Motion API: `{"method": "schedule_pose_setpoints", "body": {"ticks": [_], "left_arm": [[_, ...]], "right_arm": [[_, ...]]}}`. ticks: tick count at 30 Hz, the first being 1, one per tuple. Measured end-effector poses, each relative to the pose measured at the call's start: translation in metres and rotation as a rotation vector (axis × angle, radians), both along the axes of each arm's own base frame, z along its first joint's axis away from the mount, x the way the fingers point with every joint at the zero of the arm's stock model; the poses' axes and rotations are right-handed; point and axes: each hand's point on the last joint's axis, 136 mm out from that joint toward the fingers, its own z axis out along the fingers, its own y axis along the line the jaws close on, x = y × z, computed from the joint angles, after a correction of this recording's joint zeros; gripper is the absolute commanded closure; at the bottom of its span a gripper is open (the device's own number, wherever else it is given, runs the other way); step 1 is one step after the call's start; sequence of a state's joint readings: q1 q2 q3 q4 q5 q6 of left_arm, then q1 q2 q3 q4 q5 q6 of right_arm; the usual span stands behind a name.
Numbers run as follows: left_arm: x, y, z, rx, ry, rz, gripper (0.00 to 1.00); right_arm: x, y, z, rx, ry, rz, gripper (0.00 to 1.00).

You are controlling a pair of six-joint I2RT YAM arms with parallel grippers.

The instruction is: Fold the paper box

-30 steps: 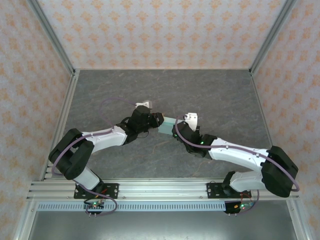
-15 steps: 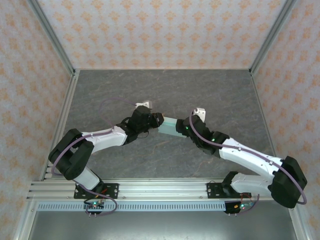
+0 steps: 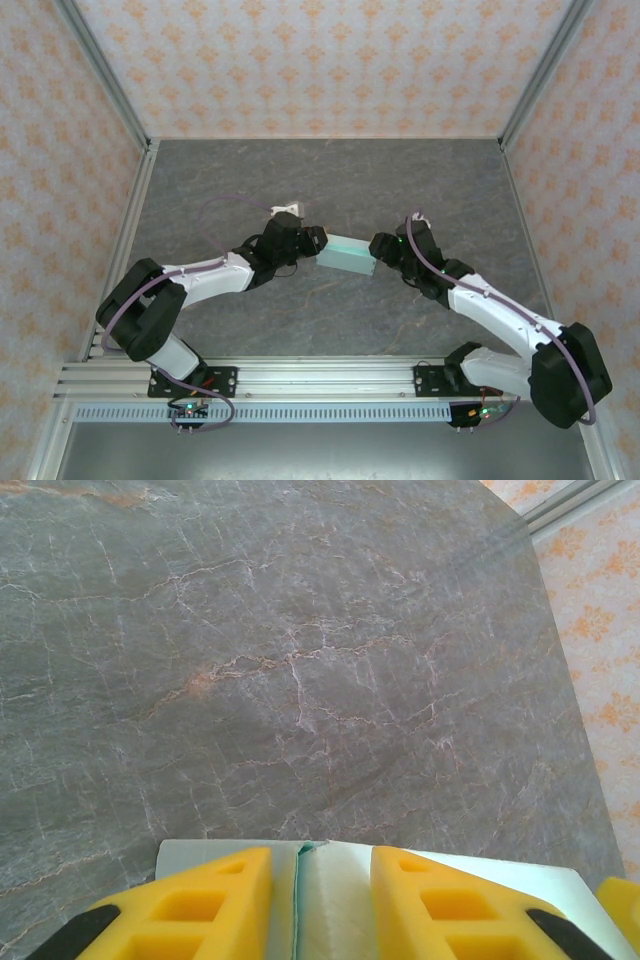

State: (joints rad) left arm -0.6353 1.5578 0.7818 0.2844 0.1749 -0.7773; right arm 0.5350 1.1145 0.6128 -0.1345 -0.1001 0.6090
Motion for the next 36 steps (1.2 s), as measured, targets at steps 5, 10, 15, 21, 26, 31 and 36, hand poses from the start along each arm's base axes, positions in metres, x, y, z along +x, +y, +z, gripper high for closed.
{"method": "schedule_pose_setpoints", "body": {"ticks": [5,10,15,21,26,31,36], "left_arm": [[0.0,0.0,-0.001,0.002,0.002,0.0,0.69],[0.0,0.0,-0.001,0.003,0.002,-0.001,0.7],[0.0,0.0,-0.001,0.01,-0.003,-0.007,0.71],[-0.001,0.0,-0.001,0.019,-0.007,-0.013,0.73],[-0.002,0.001,-0.003,0.027,-0.011,-0.019,0.74],[-0.002,0.002,-0.004,0.027,-0.027,-0.025,0.77],[0.0,0.0,-0.005,0.021,-0.038,-0.025,0.8]], "right_arm": [[0.001,0.005,-0.008,0.052,0.016,0.006,0.47],[0.004,0.009,-0.01,0.088,0.004,0.006,0.52],[0.006,0.012,-0.01,0.116,-0.008,0.009,0.58],[0.01,0.015,-0.012,0.134,-0.025,0.01,0.63],[0.011,0.017,-0.013,0.151,-0.047,0.013,0.66],[0.012,0.018,-0.015,0.166,-0.071,0.017,0.7],[0.016,0.018,-0.018,0.177,-0.097,0.011,0.74]]}}
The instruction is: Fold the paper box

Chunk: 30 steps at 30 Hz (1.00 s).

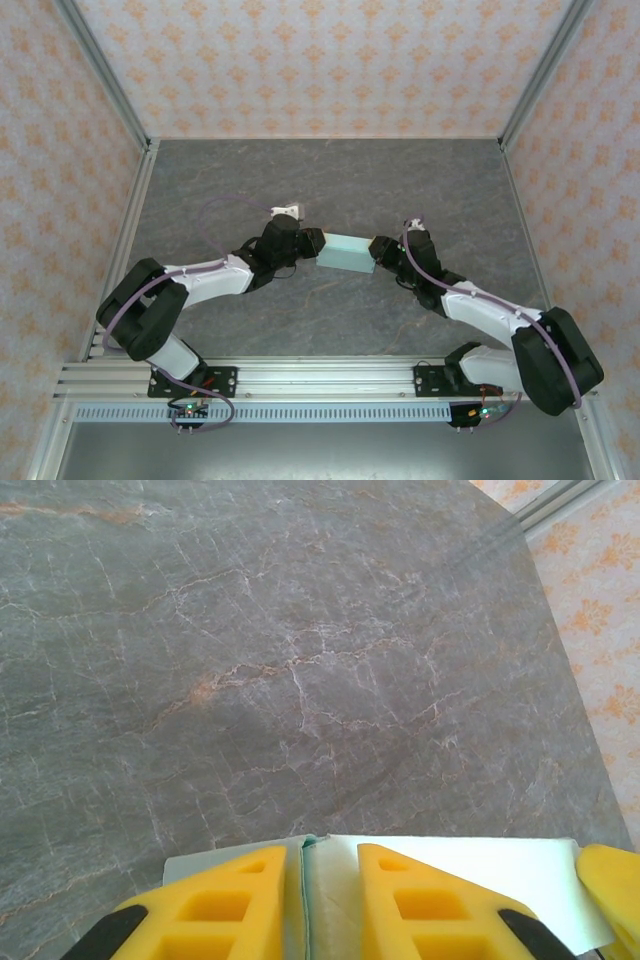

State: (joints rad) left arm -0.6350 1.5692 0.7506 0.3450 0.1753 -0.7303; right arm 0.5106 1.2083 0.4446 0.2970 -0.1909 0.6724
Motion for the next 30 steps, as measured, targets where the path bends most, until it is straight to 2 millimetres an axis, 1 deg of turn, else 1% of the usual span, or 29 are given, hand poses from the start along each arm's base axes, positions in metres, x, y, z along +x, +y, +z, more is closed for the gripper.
{"method": "schedule_pose_setpoints", "body": {"ticks": [4,11,14,17,22,26,30], "left_arm": [[0.004,0.0,0.0,-0.01,-0.019,0.005,0.84],[0.001,0.002,-0.001,-0.029,-0.041,0.002,0.85],[-0.002,0.002,0.0,-0.033,-0.041,-0.004,0.85],[-0.004,0.002,0.0,-0.031,-0.035,-0.013,0.8],[-0.007,0.003,0.001,-0.018,-0.026,-0.025,0.71],[-0.009,0.005,0.0,0.001,-0.009,-0.029,0.65],[-0.014,0.008,0.0,0.018,0.014,-0.03,0.59]], "right_arm": [[0.006,-0.002,-0.002,0.011,-0.024,-0.016,0.8],[0.006,-0.002,-0.003,0.028,-0.05,-0.019,0.82],[0.005,-0.002,-0.002,0.03,-0.052,-0.017,0.81],[0.004,-0.002,0.0,0.031,-0.049,-0.011,0.8],[0.006,0.001,0.005,0.014,-0.038,0.007,0.73],[0.004,0.002,0.005,-0.005,-0.013,0.019,0.67],[0.0,-0.001,0.004,-0.034,0.012,0.028,0.59]]}}
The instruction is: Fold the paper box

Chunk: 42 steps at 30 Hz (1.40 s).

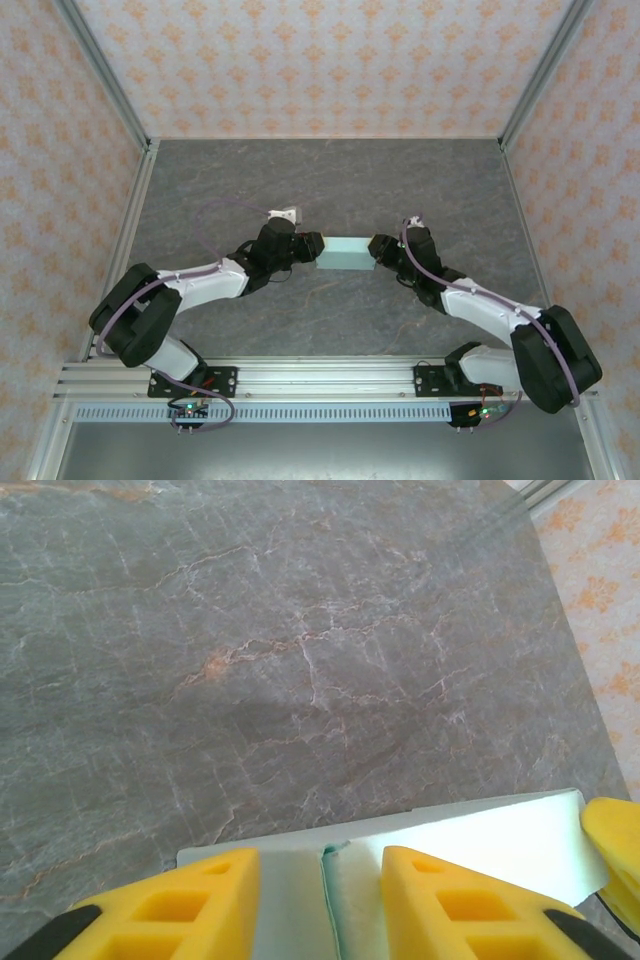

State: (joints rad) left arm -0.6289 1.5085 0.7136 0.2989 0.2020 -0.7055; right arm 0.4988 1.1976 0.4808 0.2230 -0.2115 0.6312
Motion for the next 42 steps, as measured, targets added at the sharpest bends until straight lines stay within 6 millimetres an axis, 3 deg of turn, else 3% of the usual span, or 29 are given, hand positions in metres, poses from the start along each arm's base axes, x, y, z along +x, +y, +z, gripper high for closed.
{"method": "schedule_pose_setpoints", "body": {"ticks": [5,14,25,30,35,38,42], "left_arm": [[-0.007,0.002,-0.001,0.019,0.02,-0.008,0.56],[-0.021,0.003,-0.001,0.007,0.034,-0.043,0.56],[-0.067,-0.012,-0.006,0.007,0.057,-0.149,0.55],[-0.087,-0.006,-0.031,0.06,0.122,-0.171,0.55],[-0.09,-0.002,-0.046,0.095,0.161,-0.168,0.55],[-0.09,-0.001,-0.048,0.102,0.165,-0.165,0.55],[-0.089,0.004,-0.046,0.128,0.146,-0.156,0.5]], "right_arm": [[-0.008,-0.003,-0.001,-0.023,0.027,0.017,0.55],[-0.018,0.002,0.001,-0.008,0.038,0.064,0.6],[-0.049,0.005,0.001,0.023,0.047,0.136,0.64],[-0.071,0.002,-0.026,-0.013,0.129,0.165,0.65],[-0.079,0.0,-0.042,-0.04,0.18,0.172,0.66],[-0.081,-0.001,-0.045,-0.055,0.194,0.176,0.63],[-0.077,-0.005,-0.038,-0.114,0.183,0.178,0.5]]}}
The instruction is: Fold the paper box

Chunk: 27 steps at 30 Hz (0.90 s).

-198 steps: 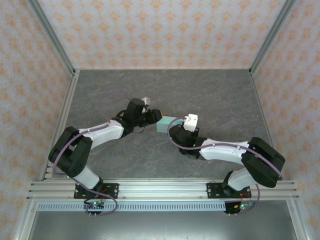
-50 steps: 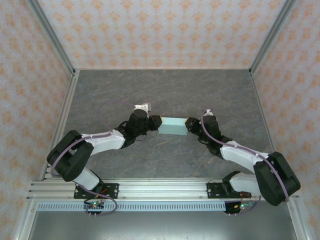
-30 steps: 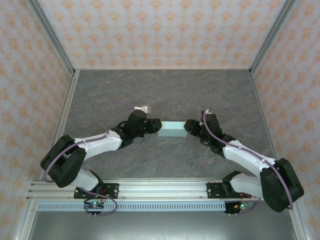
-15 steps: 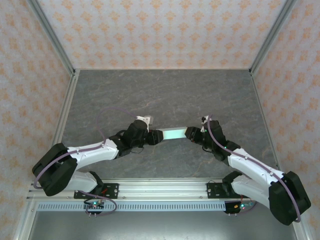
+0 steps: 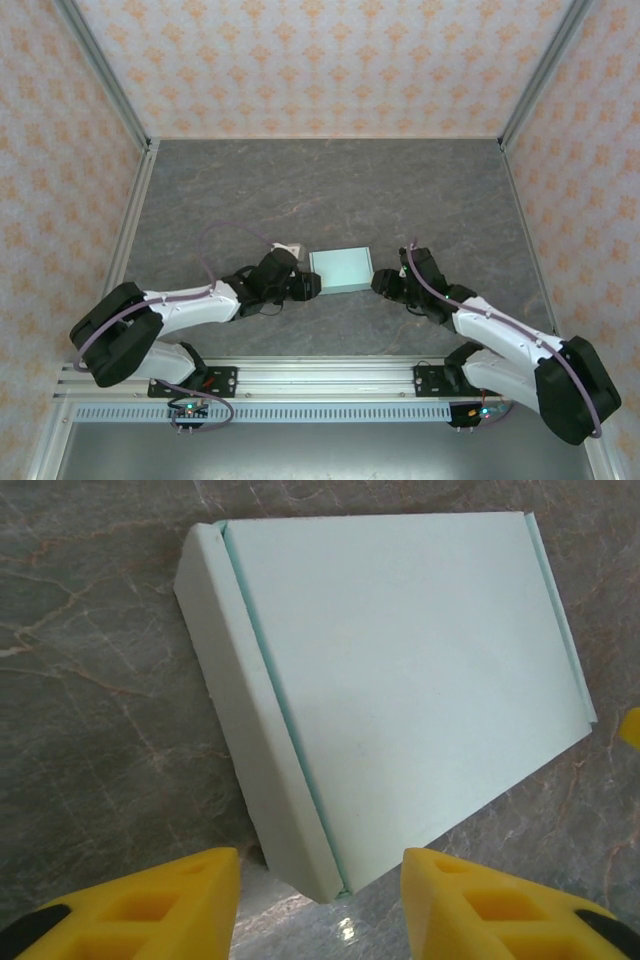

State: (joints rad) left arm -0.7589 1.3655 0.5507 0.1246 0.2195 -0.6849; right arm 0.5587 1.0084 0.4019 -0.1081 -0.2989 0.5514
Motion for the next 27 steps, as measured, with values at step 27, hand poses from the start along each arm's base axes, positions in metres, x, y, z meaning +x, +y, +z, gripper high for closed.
{"method": "schedule_pose_setpoints", "body": {"ticks": [27], "left_arm": [[0.068,-0.005,-0.015,-0.037,0.075,0.099,0.51]], "right_arm": [[0.074,0.039,-0.019,-0.011,0.064,0.054,0.56]]}}
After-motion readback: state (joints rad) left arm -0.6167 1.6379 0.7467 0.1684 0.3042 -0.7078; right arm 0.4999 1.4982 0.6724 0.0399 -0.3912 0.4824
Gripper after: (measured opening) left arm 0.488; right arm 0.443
